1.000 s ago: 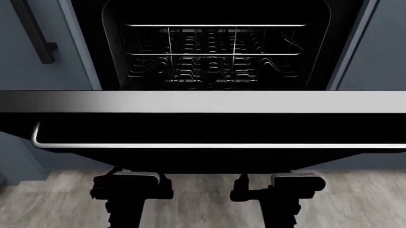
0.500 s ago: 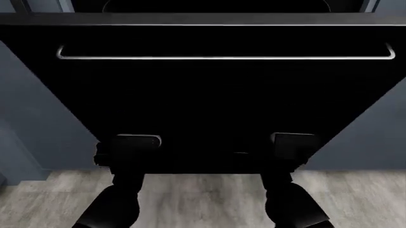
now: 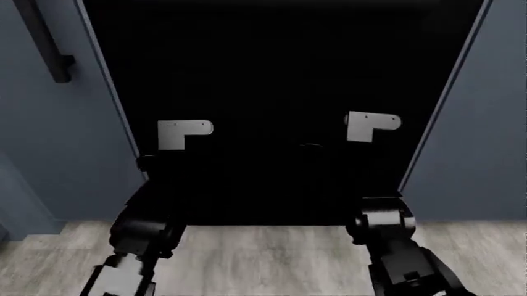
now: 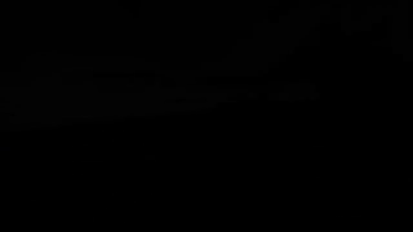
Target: Close the dishwasher door
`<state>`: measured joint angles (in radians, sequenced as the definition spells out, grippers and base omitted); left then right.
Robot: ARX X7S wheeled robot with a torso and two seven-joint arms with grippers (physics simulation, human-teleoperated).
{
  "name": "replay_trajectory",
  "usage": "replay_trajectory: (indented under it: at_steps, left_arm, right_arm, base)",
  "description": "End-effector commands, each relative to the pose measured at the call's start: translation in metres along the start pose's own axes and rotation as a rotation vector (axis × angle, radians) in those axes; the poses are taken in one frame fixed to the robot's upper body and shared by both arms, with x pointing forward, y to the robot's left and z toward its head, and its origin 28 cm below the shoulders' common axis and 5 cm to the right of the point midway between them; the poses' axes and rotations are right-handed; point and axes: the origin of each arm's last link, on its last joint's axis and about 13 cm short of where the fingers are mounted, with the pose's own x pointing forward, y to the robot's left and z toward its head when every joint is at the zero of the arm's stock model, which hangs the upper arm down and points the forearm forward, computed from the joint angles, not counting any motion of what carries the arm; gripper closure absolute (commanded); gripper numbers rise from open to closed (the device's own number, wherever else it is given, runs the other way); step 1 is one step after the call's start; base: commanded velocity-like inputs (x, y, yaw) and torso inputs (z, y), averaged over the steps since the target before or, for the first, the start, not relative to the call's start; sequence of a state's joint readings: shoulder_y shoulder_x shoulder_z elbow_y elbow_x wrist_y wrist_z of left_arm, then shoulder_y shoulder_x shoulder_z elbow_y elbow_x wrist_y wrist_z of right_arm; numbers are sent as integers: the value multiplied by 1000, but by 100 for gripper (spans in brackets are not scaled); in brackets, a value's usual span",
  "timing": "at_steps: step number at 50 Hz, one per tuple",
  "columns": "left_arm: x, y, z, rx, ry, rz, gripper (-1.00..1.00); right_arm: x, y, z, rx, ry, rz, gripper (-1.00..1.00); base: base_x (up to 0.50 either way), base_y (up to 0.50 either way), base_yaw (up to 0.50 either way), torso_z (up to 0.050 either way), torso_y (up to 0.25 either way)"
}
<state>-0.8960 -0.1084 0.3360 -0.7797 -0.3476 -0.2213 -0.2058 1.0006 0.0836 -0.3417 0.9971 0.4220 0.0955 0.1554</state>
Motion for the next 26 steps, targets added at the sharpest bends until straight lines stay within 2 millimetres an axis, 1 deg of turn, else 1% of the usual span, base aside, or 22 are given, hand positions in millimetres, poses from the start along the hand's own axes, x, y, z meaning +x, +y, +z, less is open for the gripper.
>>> replay_trajectory:
  at_steps: [1, 12, 15, 21, 22, 23, 24, 25, 26]
  left_arm:
    - [21, -2, 4, 4, 79, 18, -100]
    - [19, -2, -3, 9, 138, 17, -100]
    - [18, -2, -7, 12, 142, 18, -100]
    - [18, 0, -7, 17, 102, 17, -100]
    - [15, 1, -6, 15, 96, 17, -100]
    - [7, 5, -14, 16, 131, 24, -100]
    - [-2, 8, -17, 14, 141, 25, -100]
    - [-11, 10, -16, 3, 131, 22, -100]
    - [-18, 8, -2, -8, 59, 5, -100]
  right_arm:
    - [12, -15, 14, -25, 81, -93, -100]
    - [10, -18, 8, -27, 133, -106, -100]
    - [9, -18, 5, -28, 133, -102, -100]
    - [10, -20, 5, -20, 89, -71, -100]
    - [7, -20, 6, -18, 80, -66, -100]
    - [-5, -24, -16, -23, 178, -71, -100]
    - [-18, -27, -29, -25, 236, -71, -100]
    - [-29, -29, -34, -34, 253, -66, -100]
    - [-36, -28, -24, -39, 193, -54, -100]
  base:
    - [61, 0, 8, 0, 0]
    - [93, 2, 16, -3, 0]
    - [142, 3, 12, -8, 0]
    - [137, 3, 12, -8, 0]
    - [127, 3, 13, -10, 0]
    - [100, 3, 13, 0, 0]
    - [49, 3, 11, -11, 0]
    - [0, 3, 9, 0, 0]
    - [0, 0, 0, 0, 0]
